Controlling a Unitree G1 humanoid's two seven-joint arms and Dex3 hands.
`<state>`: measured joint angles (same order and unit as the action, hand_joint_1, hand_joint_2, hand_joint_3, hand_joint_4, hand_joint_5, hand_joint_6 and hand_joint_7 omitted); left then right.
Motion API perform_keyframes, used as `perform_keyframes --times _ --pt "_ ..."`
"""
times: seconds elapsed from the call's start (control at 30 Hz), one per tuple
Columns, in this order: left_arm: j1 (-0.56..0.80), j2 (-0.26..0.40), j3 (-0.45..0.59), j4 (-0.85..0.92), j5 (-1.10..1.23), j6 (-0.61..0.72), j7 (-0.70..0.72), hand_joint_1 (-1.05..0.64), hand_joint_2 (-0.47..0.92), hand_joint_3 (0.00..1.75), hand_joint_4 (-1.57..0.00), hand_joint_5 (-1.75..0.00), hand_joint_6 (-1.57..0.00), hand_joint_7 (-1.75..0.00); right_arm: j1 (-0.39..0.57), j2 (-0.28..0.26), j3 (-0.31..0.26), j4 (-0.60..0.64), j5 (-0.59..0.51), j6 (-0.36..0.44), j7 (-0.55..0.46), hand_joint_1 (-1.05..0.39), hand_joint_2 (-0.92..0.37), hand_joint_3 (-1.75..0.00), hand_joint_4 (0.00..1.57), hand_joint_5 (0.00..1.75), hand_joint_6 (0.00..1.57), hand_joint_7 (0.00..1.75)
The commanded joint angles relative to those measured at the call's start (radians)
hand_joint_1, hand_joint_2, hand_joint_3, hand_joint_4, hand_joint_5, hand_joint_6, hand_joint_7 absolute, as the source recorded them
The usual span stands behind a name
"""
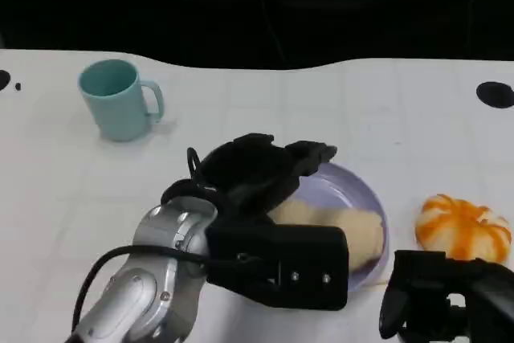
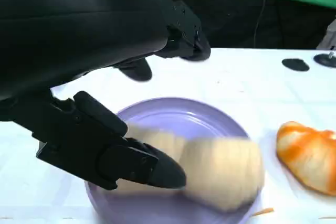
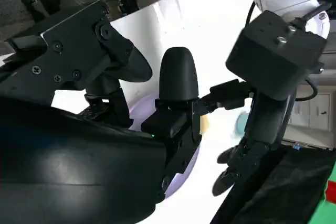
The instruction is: Grasp the towel on the left side of the plate with the left hand and place it into the plate.
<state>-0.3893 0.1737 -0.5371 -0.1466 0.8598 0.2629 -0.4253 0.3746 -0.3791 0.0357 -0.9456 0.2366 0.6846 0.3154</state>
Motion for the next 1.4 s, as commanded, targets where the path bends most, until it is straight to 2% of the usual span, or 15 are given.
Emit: perform_keyframes --times 0.03,0.3,0.43,0.5,0.57,0.7,0.83,0.93,0.97,1.03,1.07,1.13,1.2,1.3,1.4 --pt "-0.012 0.028 -0.002 -0.039 0.04 0.01 -0.025 -0.84 0.92 0.2 0.0 -0.34 -0.04 0.0 -0.003 -0.003 -0.005 -0.011 0.014 0.01 -0.005 -0.07 -0.51 -1.22 0.75 1.72 0.67 1.49" --pt "0.019 0.101 0.104 -0.169 -0.069 0.011 -0.131 -0.85 0.92 0.19 -0.01 -0.34 -0.05 -0.01 -0.006 -0.003 0.003 -0.008 0.007 0.01 -0.009 -0.07 -0.51 -1.21 0.74 1.71 0.67 1.47" --pt "0.038 0.144 0.184 -0.244 -0.186 0.031 -0.214 -0.77 0.92 0.2 -0.02 -0.4 -0.08 -0.03 -0.009 -0.001 -0.004 -0.01 0.018 0.023 -0.009 -0.07 -0.51 -1.2 0.74 1.72 0.67 1.47" --pt "0.056 0.171 0.243 -0.288 -0.285 0.053 -0.273 -0.69 0.92 0.2 -0.11 -0.48 -0.16 -0.07 -0.01 -0.006 -0.004 -0.01 0.015 0.02 -0.008 -0.07 -0.51 -1.2 0.74 1.72 0.67 1.47" --pt "0.077 0.194 0.294 -0.322 -0.373 0.067 -0.309 -0.6 0.92 0.22 -0.28 -0.54 -0.27 -0.09 -0.011 -0.005 -0.006 -0.009 0.02 0.019 -0.006 -0.07 -0.52 -1.2 0.74 1.72 0.67 1.47" --pt "0.144 0.223 0.399 -0.392 -0.519 0.1 -0.325 -0.5 0.92 0.26 -0.5 -0.46 -0.47 -0.08 -0.014 -0.004 -0.008 -0.005 0.028 0.022 -0.007 -0.07 -0.51 -1.21 0.74 1.73 0.67 1.48" --pt "0.231 0.215 0.51 -0.474 -0.668 0.155 -0.307 -0.37 0.92 0.3 -0.62 -0.43 -0.63 -0.1 -0.018 -0.01 -0.003 0.005 0.018 0.005 -0.004 -0.08 -0.51 -1.21 0.74 1.72 0.66 1.48" --pt "0.319 0.152 0.604 -0.502 -0.827 0.149 -0.268 -0.24 0.92 0.26 -0.72 -0.45 -0.75 -0.13 -0.022 -0.015 0.004 0.004 0.005 0.006 -0.008 -0.09 -0.5 -1.2 0.74 1.72 0.66 1.48" --pt "0.347 0.13 0.627 -0.507 -0.873 0.14 -0.252 -0.18 0.87 0.34 -0.8 -0.51 -0.87 -0.14 -0.023 -0.015 0.006 0.003 0.004 0.006 -0.009 -0.09 -0.51 -1.2 0.74 1.71 0.66 1.48" --pt "0.399 0.097 0.661 -0.526 -0.951 0.133 -0.222 -0.15 0.74 0.58 -0.83 -0.58 -0.96 -0.09 -0.025 -0.014 0.006 0.005 0.005 0.008 -0.009 -0.09 -0.51 -1.19 0.74 1.71 0.67 1.48" --pt "0.431 0.081 0.68 -0.544 -0.989 0.137 -0.208 -0.16 0.67 0.77 -0.91 -0.69 -1.08 -0.14 -0.027 -0.012 0.005 0.007 0.007 0.01 -0.009 -0.08 -0.51 -1.19 0.74 1.71 0.67 1.48" --pt "0.493 0.048 0.719 -0.584 -1.086 0.178 -0.178 -0.19 0.62 0.9 -0.92 -0.87 -1.14 -0.26 -0.029 -0.008 0.002 0.011 0.014 0.012 -0.009 -0.08 -0.51 -1.19 0.74 1.72 0.67 1.48" --pt "0.539 0.017 0.75 -0.614 -1.181 0.228 -0.139 -0.21 0.59 0.97 -0.9 -1.04 -1.02 -0.65 -0.03 -0.009 0.002 0.016 0.013 0.007 -0.009 -0.08 -0.51 -1.19 0.74 1.72 0.67 1.48" --pt "0.611 -0.018 0.783 -0.651 -1.305 0.268 -0.086 -0.18 0.55 1.07 -0.93 -1.19 -0.95 -0.98 -0.031 -0.007 0.002 0.02 0.014 0.006 -0.01 -0.08 -0.51 -1.19 0.74 1.72 0.67 1.48" --pt "0.671 -0.029 0.801 -0.674 -1.393 0.274 -0.049 -0.15 0.55 1.15 -0.94 -1.29 -0.91 -1.09 -0.033 -0.006 -0.001 0.023 0.018 0.009 -0.01 -0.08 -0.51 -1.19 0.74 1.72 0.67 1.48"
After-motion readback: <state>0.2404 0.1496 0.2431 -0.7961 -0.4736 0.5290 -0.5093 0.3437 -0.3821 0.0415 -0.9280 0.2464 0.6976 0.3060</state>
